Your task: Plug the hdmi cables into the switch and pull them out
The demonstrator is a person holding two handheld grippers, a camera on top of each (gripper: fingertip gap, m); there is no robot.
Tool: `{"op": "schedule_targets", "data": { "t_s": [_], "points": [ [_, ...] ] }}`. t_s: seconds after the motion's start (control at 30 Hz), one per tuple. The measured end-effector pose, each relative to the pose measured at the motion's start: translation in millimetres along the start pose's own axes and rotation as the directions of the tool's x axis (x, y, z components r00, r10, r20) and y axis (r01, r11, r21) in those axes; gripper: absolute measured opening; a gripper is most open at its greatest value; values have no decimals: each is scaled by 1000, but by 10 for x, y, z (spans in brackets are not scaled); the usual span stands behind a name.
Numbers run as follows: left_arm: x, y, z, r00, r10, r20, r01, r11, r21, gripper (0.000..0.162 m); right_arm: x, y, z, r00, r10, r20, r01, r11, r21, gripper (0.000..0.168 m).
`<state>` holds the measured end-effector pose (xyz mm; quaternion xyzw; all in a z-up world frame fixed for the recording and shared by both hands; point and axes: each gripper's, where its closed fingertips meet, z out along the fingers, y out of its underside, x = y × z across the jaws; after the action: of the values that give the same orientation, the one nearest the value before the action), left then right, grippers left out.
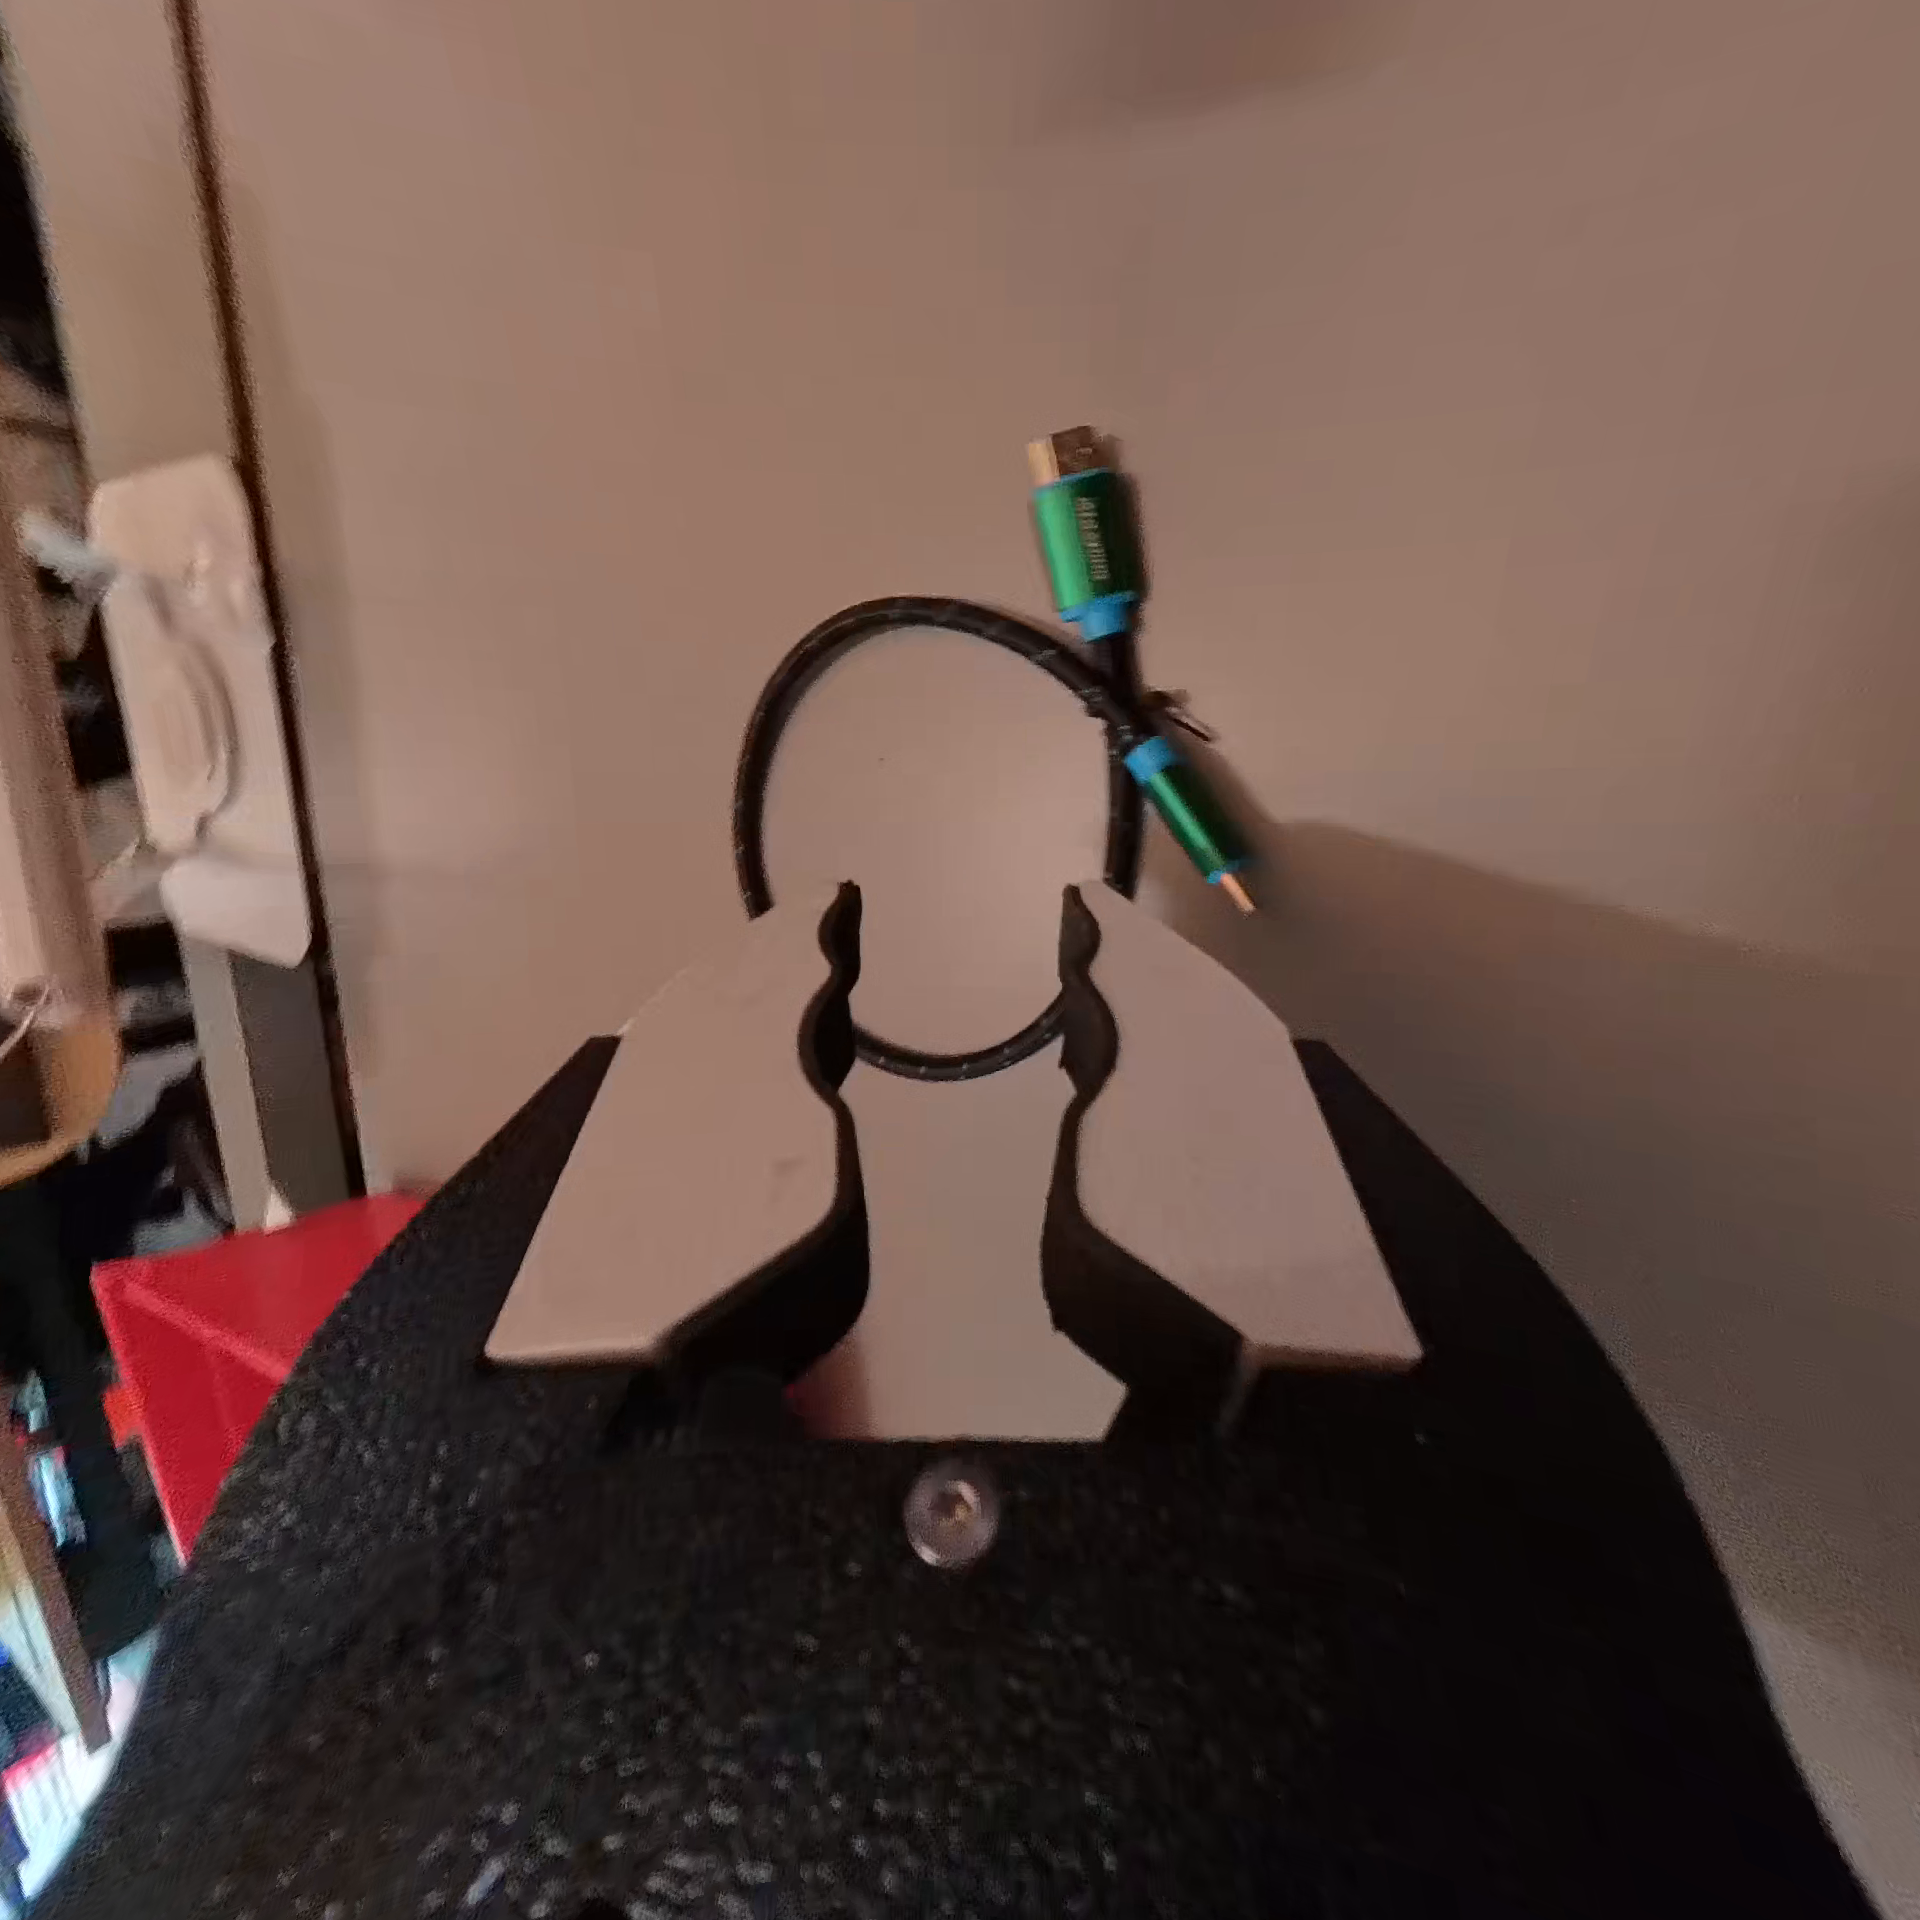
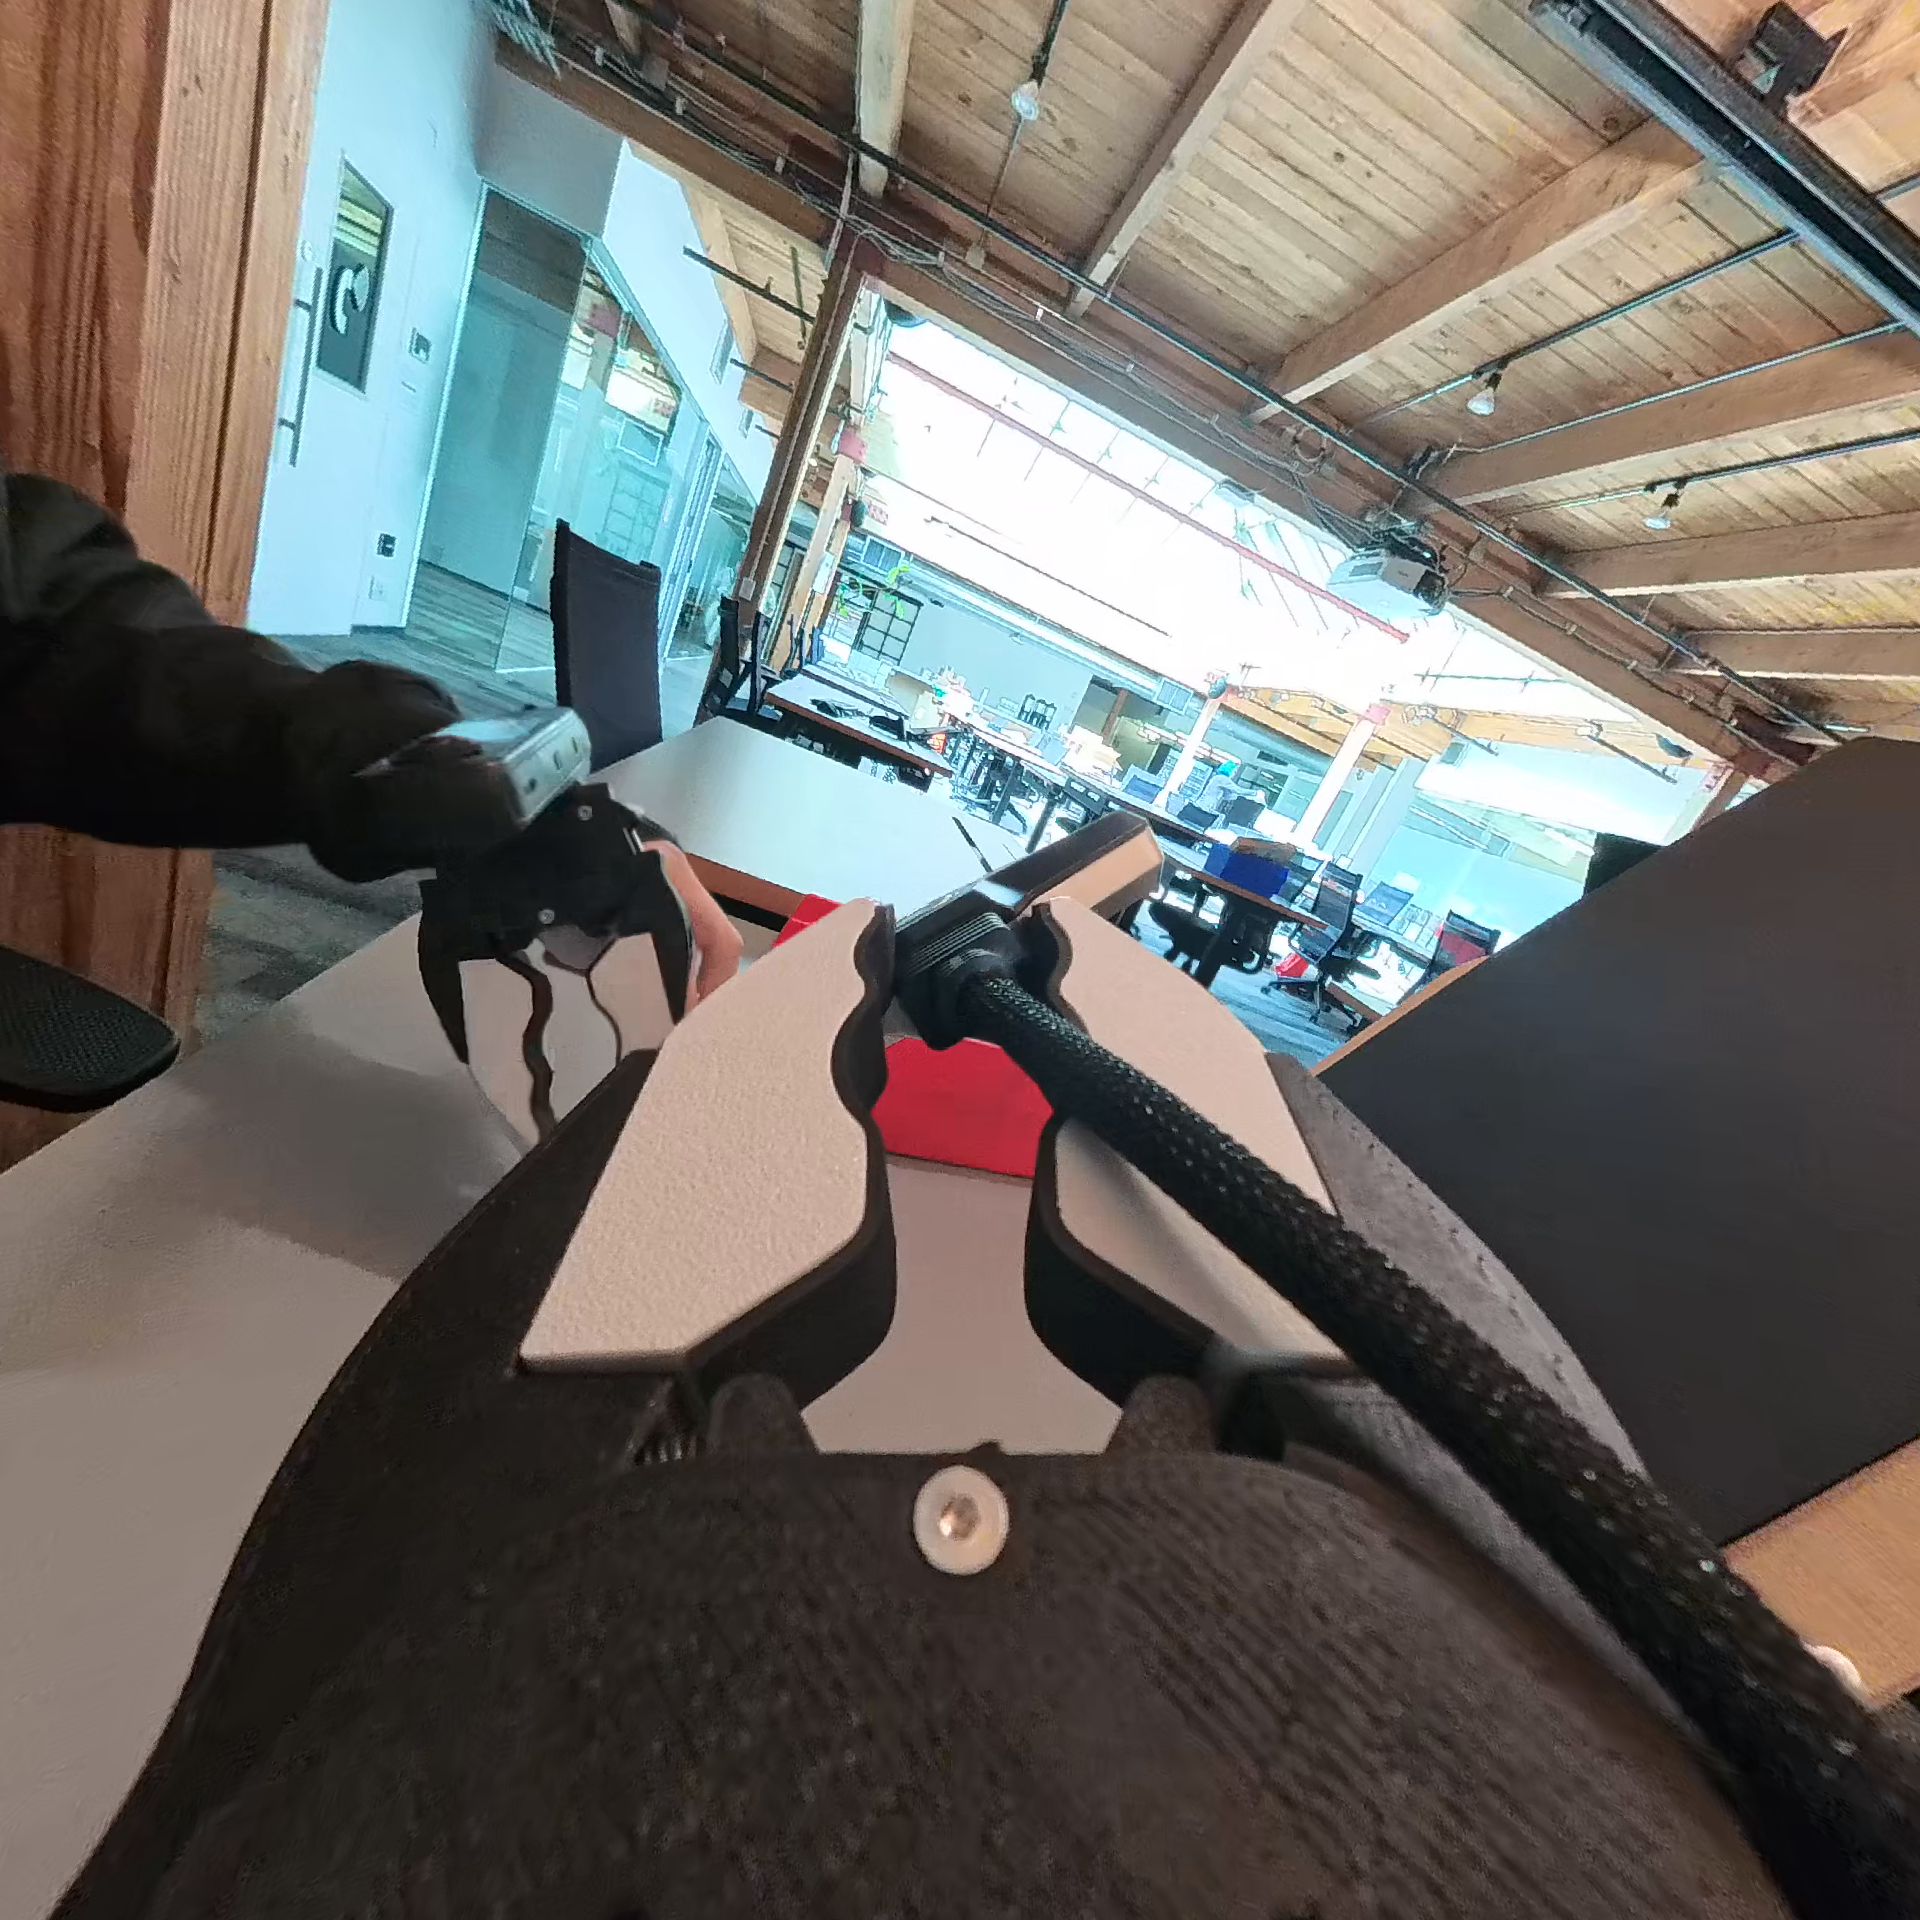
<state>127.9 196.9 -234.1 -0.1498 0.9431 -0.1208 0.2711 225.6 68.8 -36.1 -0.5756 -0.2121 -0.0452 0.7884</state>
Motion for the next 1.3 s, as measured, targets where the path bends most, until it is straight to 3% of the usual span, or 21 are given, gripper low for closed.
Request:
{"op": "schedule_targets", "data": {
  "t_s": [0.17, 0.3, 0.4, 0.47, 0.63, 0.9, 1.0, 1.3],
  "points": [
    [147, -36, 104, 971, 153, -183, -144, 988, 60, 34, 1, -2, -18, 1000, -2, 1, 2, 1000, 1, 25],
    [232, 81, 187, 901, 299, -314, -322, 946, -24, 34, -13, -3, -17, 1000, -13, 6, 13, 1000, -9, 25],
    [310, 81, 259, 869, 330, -369, -374, 926, -50, 35, -12, 1, -27, 1000, -18, 5, 18, 1000, -17, 25],
    [270, 6, 273, 884, 288, -368, -326, 944, -45, 36, -2, -6, -46, 1000, -22, 0, 22, 1000, -19, 25],
    [190, -415, 328, 924, 45, -379, -25, 998, 56, 28, 20, -23, -87, 1000, -10, -5, 10, 1000, 4, 25],
    [327, -373, 677, 959, -28, -283, 21, 999, -29, 31, 52, 13, -110, 1000, 7, -13, -7, 1000, 4, 25],
    [344, -412, 717, 966, -47, -255, 45, 999, -12, 22, 54, 17, -112, 1000, 9, -13, -9, 1000, 3, 25],
    [329, -387, 729, 938, -181, -296, 177, 983, -40, 19, 51, 17, -120, 1000, 6, -12, -6, 1000, -2, 25]
  ]
}}
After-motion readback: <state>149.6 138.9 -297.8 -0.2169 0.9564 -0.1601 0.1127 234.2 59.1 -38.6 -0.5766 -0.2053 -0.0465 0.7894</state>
